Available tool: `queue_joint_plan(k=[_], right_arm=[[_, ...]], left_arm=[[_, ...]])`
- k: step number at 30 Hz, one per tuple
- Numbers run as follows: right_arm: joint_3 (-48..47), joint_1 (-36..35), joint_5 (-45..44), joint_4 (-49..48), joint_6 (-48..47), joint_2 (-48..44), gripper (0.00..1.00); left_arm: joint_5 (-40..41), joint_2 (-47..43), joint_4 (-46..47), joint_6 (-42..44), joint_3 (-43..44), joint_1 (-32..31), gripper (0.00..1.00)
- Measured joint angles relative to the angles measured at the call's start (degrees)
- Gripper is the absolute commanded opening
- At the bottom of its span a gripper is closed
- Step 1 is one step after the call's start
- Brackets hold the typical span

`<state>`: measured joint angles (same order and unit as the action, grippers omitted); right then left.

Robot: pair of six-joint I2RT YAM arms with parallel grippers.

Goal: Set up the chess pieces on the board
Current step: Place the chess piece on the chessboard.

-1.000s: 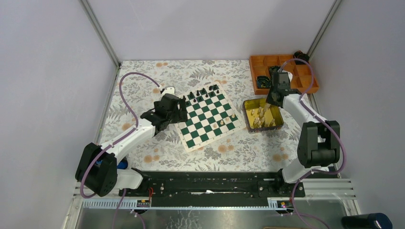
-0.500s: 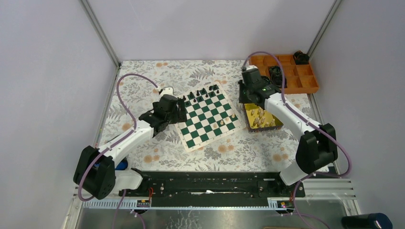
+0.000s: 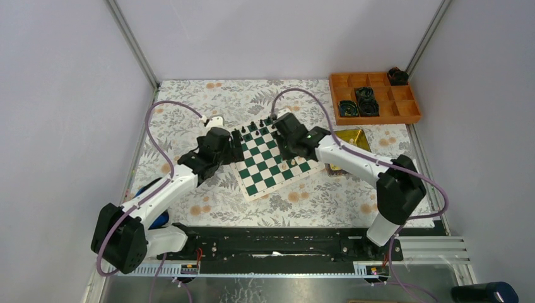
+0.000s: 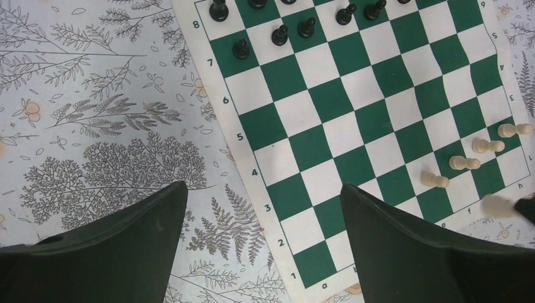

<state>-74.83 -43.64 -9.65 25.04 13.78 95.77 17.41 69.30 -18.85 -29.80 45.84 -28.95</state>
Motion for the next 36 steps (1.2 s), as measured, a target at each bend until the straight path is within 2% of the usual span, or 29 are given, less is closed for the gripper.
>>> queue_joint_plan(k=[9,36], right_arm=[[0.50,-8.20,-2.71,-1.03,0.20,4.68,0.00],[7.26,-8.55,-4.39,-8.59,0.44,8.20,0.00]], left_arm=[[0.90,-2.21,-0.26,-0.63,-1.86,0.00,0.99],[1.09,-2.89,-0.39,-0.79,-2.27,0.00,0.99]])
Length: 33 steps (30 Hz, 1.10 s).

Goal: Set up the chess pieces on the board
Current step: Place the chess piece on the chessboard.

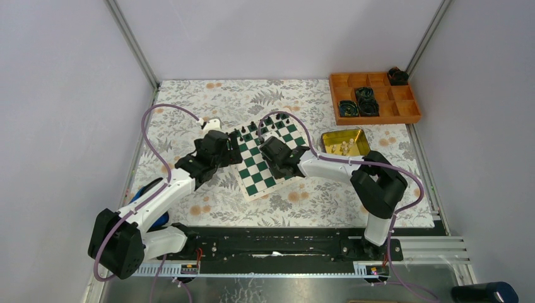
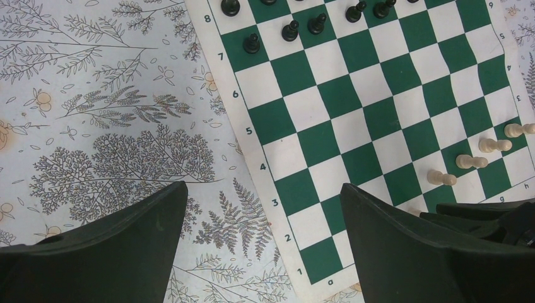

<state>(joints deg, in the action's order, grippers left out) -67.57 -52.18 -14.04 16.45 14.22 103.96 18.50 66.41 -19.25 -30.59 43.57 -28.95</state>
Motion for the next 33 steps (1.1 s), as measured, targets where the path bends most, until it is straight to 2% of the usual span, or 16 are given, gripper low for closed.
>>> queue_joint_plan(k=[4,10,14,19,33], right_arm=[[0.17,0.00,0.00,-0.57,0.00,0.15,0.00],[0.39,0.00,0.00,-1.14,-0.02,0.15,0.25],[0.48,0.00,0.04,-1.38,-0.02,0.15,0.35],[0.61,0.00,0.15,-1.31,-0.04,0.15,0.40],[-2.32,0.00,0.13,2.38,-1.11,-0.79,0.42]], left_arm=[[0.00,0.00,0.00,0.00,0.00,0.00,0.99],[0.00,0.13,0.02,0.00,-0.04,0.00,0.99],[-0.02,0.17,0.02,0.00,-0.28,0.00,0.99],[-0.02,0.20,0.02,-0.04,-0.31,0.00,0.99],[0.00,0.20,0.02,-0.61,-0.31,0.00,0.99]])
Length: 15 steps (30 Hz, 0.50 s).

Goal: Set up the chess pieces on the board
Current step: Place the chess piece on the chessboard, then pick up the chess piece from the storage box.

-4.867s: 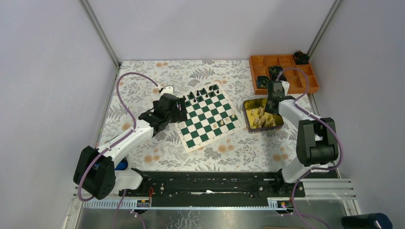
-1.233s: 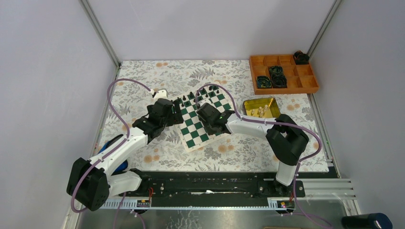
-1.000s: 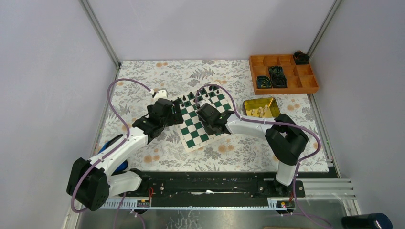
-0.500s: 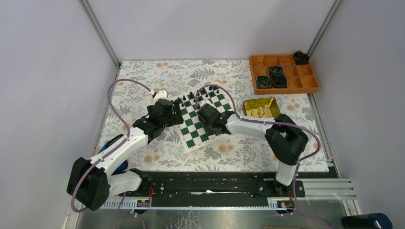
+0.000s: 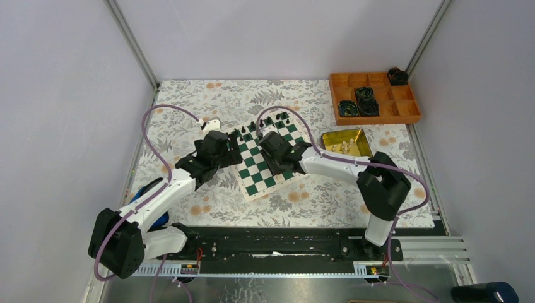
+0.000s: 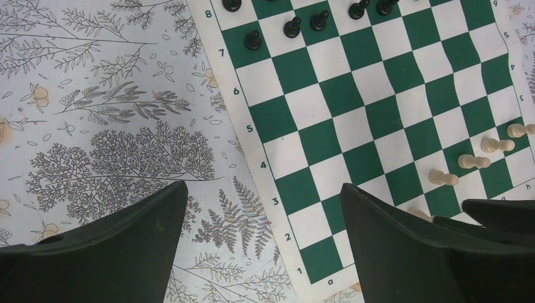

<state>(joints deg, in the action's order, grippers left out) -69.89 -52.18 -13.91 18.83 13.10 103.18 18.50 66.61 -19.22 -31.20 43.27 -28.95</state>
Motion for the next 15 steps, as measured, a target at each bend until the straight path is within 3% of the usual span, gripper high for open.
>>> queue_joint_plan(k=[10,15], right_arm=[[-8.61,0.61,-3.85,2.36,-1.90,-8.20,0.54],[-9.31,8.15,-5.35,2.60,-2.01,-11.58,0.55]], left_arm=[[0.02,0.72,0.00,0.00,0.00,0.00,0.99],[0.13,0.72,0.00,-0.02,0.00,0.00,0.99]])
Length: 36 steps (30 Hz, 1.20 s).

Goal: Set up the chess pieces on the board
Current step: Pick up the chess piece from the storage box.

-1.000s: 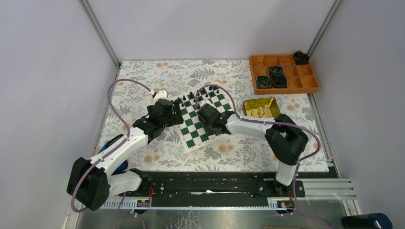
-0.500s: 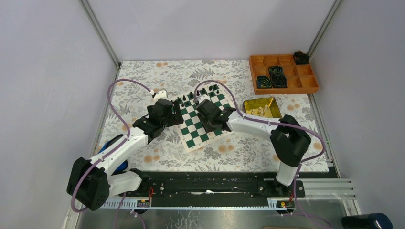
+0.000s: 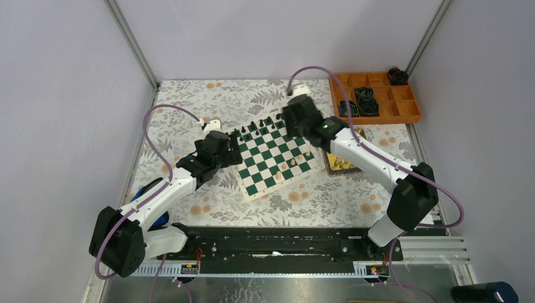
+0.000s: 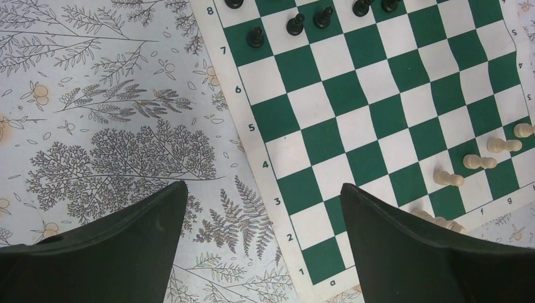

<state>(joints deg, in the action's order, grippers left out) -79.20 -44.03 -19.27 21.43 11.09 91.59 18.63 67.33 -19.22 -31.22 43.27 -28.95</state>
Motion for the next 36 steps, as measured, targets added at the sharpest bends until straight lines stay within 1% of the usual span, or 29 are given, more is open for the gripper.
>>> queue_joint_plan(k=[6,10,15,21,36], right_arm=[[0.35,16.13,-1.38,0.61,0.28,-0.13,0.55],[1.95,23.23,-1.73,0.61,0.39,0.09,0.56],[3.67,29.35,-1.40,0.76,0.96,2.32,0.56],[6.21,33.27,-0.63,0.92,1.95,4.28,0.56],[7.48,36.85,2.43,1.03,4.44,8.22,0.56]], left_arm=[[0.11,0.00,0.02,-0.04,0.00,0.00,0.99],[0.31,0.02,0.02,-0.15,0.00,0.00,0.99],[0.42,0.07,0.02,-0.17,0.00,0.00,0.99],[0.44,0.39,0.02,-0.17,0.00,0.00,0.99],[0.44,1.66,0.07,-0.20,0.00,0.00,0.99]])
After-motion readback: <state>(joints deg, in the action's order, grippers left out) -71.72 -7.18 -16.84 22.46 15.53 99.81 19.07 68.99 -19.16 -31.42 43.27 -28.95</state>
